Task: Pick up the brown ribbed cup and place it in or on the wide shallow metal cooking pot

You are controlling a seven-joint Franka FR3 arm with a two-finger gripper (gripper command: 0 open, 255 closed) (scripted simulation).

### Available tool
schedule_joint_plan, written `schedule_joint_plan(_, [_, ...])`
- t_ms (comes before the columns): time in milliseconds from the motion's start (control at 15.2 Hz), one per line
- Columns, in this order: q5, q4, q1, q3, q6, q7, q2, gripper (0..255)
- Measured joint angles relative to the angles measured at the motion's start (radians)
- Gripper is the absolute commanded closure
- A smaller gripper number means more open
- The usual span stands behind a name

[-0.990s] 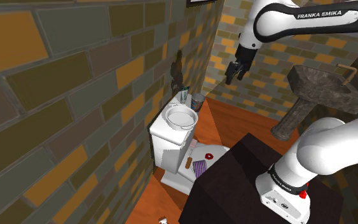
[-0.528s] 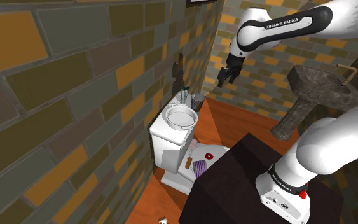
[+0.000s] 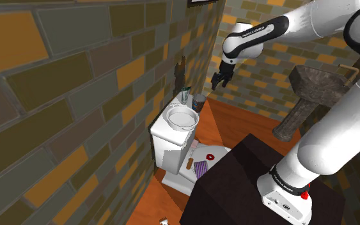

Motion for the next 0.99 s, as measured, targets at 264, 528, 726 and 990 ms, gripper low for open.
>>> schedule_joint_plan(264, [0.084,0.098,-0.027,-0.012,0.048,-0.083,0.163,0])
schedule_joint_plan(528, [0.162,0.213,-0.063,-0.002,0.072,-0.148,0.321,0])
schedule_joint_plan(726, [0.213,0.328,-0.104,0.012,0.069,-0.192,0.447,0])
schedule_joint_plan(990, [0.262,0.495,-0.153,0.038,0.055,-0.222,0.613,0])
